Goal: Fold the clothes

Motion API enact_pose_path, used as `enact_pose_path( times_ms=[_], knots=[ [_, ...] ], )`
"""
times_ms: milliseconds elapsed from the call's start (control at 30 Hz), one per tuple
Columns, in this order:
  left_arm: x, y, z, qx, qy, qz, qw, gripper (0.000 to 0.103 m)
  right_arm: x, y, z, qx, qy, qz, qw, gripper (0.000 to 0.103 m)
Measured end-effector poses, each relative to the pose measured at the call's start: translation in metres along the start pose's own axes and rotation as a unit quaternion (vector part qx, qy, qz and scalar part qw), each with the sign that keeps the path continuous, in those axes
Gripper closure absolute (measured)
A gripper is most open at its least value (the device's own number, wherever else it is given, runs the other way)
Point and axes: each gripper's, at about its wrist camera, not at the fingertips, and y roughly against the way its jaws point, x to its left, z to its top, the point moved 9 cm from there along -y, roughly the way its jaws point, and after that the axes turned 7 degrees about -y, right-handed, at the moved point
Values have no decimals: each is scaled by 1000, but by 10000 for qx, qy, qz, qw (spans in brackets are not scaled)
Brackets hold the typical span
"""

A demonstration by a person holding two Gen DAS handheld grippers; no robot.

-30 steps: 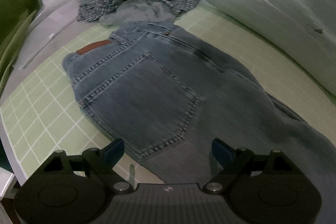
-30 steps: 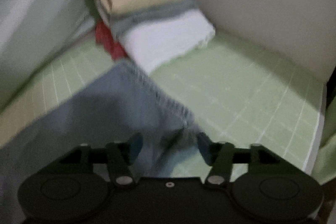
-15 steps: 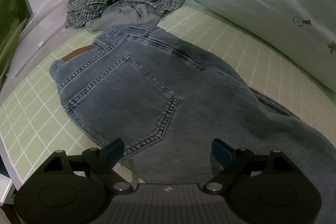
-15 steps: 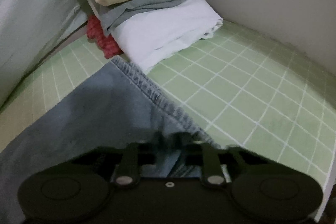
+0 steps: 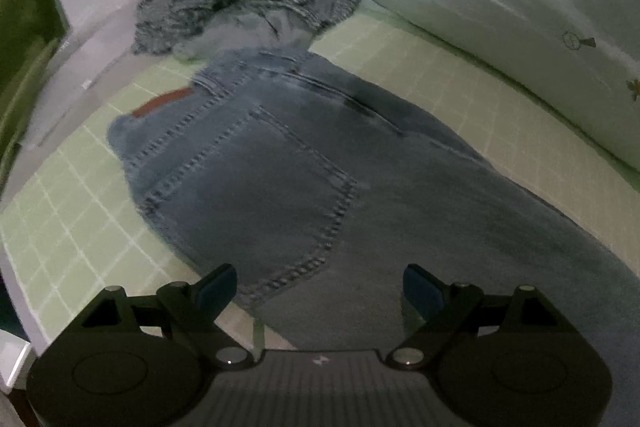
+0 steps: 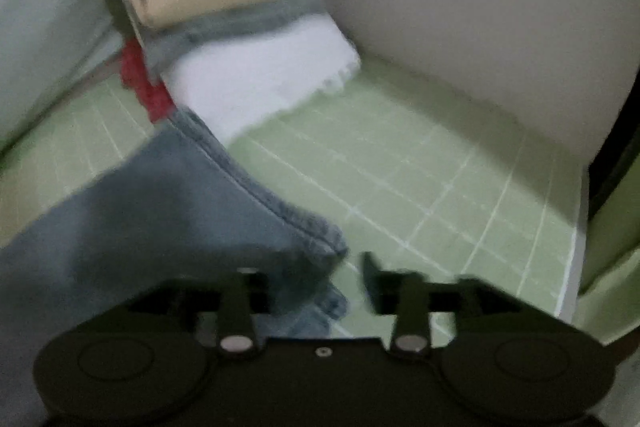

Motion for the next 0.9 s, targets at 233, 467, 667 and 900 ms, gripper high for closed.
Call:
enact_pose_path(
  times_ms=[233,467,667,900],
  knots=[
    [34,-2,4,-32,254,53,9997,13,55,33,-23,-44,639,583,9962,0],
    [84,-21,21,11,560,-4,9984,13,119,84,-83,466,1004,1531,9820,0],
    [126,-38,37,49,821,-53,9966,12,147,117,-117,670,1116,1739,9761,0],
    [167,-70,48,134,905,-91,9958,11,172,143,-142,845,863,1665,9786,0]
  ],
)
